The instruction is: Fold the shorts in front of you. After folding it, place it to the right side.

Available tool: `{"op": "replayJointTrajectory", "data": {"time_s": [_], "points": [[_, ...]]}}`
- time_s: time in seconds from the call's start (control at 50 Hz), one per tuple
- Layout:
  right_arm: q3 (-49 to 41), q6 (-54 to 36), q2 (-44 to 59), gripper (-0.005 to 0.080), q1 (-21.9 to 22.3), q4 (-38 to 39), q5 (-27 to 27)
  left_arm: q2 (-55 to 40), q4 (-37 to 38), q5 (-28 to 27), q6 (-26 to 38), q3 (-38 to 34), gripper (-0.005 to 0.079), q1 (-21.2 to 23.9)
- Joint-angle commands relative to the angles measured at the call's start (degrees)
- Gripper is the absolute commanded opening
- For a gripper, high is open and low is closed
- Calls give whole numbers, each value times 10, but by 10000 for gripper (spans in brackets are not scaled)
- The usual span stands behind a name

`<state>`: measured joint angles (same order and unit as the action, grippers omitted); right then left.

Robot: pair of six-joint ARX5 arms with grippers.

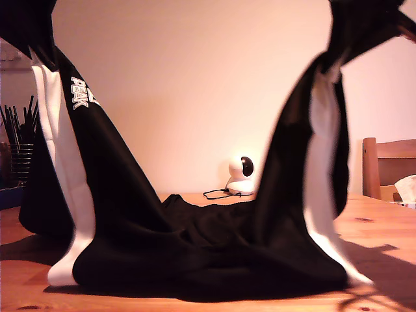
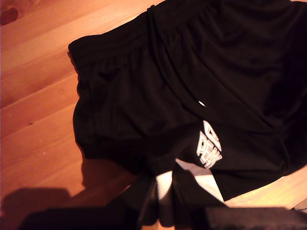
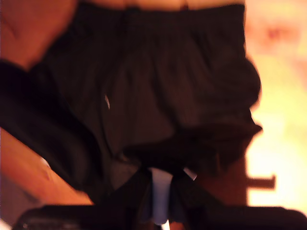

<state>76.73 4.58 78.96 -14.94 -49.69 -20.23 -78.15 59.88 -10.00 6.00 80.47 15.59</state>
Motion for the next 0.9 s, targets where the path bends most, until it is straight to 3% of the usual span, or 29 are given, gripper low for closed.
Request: {"op": "replayJointTrajectory", "data": {"time_s": [0.0,0.52,0.88], "points": [[8,12,4,-11,-7,19,-3,-6,-13,-1,1,-5,-21,-1],[10,31,84,-11,-24,161,-2,-62,-133,0,33,-5,-21,-1],[28,31,139,-11,-30,252,-2,-122,-254,0,62,-5,-21,-1]]}}
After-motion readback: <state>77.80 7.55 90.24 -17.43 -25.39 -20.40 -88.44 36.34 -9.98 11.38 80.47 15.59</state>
